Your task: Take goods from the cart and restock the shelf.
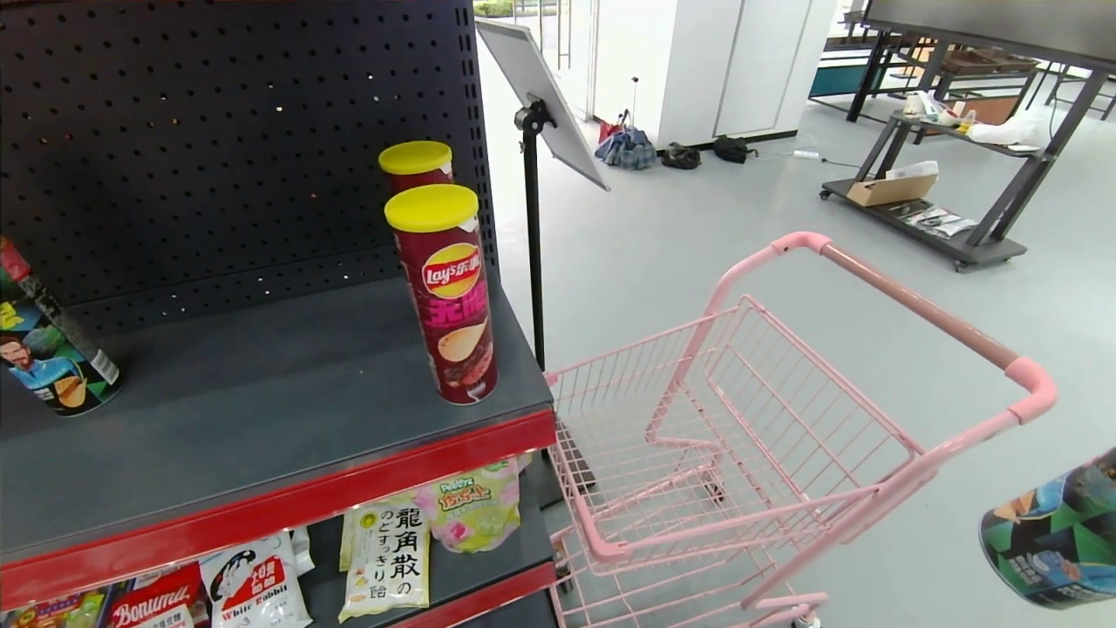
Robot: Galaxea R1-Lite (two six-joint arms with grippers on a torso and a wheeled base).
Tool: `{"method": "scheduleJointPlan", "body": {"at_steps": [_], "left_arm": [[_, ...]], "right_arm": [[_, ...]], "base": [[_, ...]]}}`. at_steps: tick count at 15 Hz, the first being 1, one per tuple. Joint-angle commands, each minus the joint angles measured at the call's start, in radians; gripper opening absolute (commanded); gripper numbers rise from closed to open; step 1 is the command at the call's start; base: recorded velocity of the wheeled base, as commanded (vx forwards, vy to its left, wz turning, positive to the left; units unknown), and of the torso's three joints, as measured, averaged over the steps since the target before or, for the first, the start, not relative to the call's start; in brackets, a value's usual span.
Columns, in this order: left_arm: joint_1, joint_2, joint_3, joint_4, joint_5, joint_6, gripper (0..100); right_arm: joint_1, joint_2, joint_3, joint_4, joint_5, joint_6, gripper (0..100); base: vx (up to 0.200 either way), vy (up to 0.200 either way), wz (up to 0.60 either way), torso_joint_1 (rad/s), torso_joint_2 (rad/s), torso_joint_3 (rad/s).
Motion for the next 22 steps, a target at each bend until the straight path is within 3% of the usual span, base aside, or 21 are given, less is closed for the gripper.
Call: {"method": "scheduleJointPlan", "body": {"at_steps": [1,10,16,22], "left_arm": [[0.001,0.001,0.0,0.0,0.0,0.0,100],[0.001,0.001,0.0,0.0,0.0,0.0,100],[0.001,0.001,-0.001,0.0,0.0,0.0,100],[0.001,0.001,0.0,-0.001,0.0,0.0,100]], "right_arm": [[-0.001,0.006,0.007,0.001,-0.001,-0.002,0],[-0.001,-0.077,0.088,0.004,0.001,-0.005,0],[0.006,-0.279,0.204,0.005,-0.059,-0.002,0],[0.008,-0.353,0.227,-0.001,-0.053,-0.002,0]], "base": [[0.0,0.0,0.6,0.022,-0.04,-0.032],[0.0,0.0,0.53,0.006,0.0,-0.003],[0.0,0.2,0.0,0.0,0.01,0.002],[0.0,0.2,0.0,0.003,0.0,0.003]]}}
